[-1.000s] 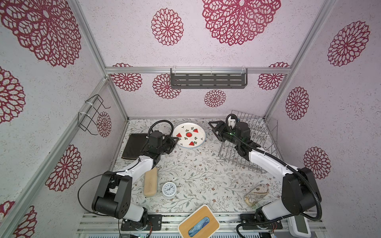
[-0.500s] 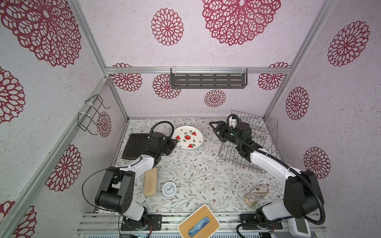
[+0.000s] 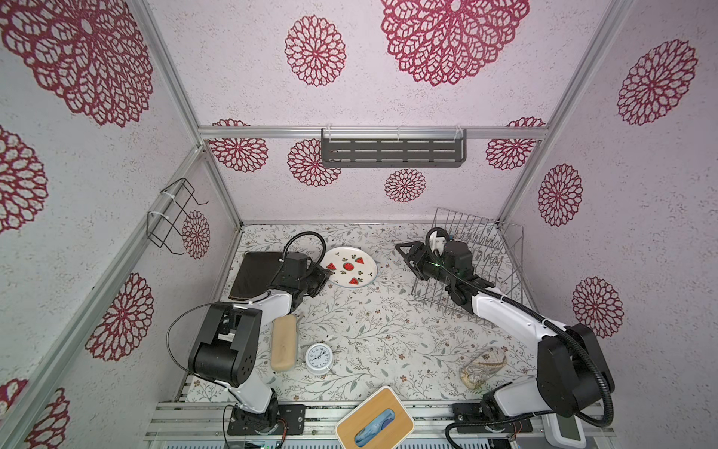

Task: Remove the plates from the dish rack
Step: 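Open the right gripper and draw it back while the left gripper holds the plate, then lower the white plate onto the table with the left gripper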

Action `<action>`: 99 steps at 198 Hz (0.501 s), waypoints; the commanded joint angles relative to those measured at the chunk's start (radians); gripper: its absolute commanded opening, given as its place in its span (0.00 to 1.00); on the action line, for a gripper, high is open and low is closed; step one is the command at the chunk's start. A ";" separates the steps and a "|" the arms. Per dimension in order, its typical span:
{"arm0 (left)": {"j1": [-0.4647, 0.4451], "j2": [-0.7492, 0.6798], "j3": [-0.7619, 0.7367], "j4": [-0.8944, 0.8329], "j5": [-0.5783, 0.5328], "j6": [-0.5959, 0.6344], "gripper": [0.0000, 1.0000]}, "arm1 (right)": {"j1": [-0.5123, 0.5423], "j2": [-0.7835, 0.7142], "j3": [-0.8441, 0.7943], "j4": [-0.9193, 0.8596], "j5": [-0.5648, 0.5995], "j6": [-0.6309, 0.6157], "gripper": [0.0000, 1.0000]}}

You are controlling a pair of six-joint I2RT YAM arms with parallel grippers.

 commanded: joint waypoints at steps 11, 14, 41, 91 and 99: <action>0.011 0.015 0.065 0.110 0.018 0.018 0.00 | 0.010 -0.027 0.001 0.042 0.012 -0.012 0.76; 0.012 0.018 0.068 0.108 0.018 0.019 0.00 | 0.010 -0.027 0.000 0.042 0.011 -0.012 0.76; 0.012 0.045 0.086 0.099 0.018 0.025 0.00 | 0.012 -0.035 -0.018 0.047 0.023 -0.005 0.76; 0.011 0.091 0.110 0.106 0.022 0.023 0.00 | 0.012 -0.049 -0.039 0.065 0.034 0.004 0.76; 0.012 0.097 0.114 0.106 0.022 0.023 0.00 | 0.012 -0.050 -0.036 0.064 0.032 0.002 0.76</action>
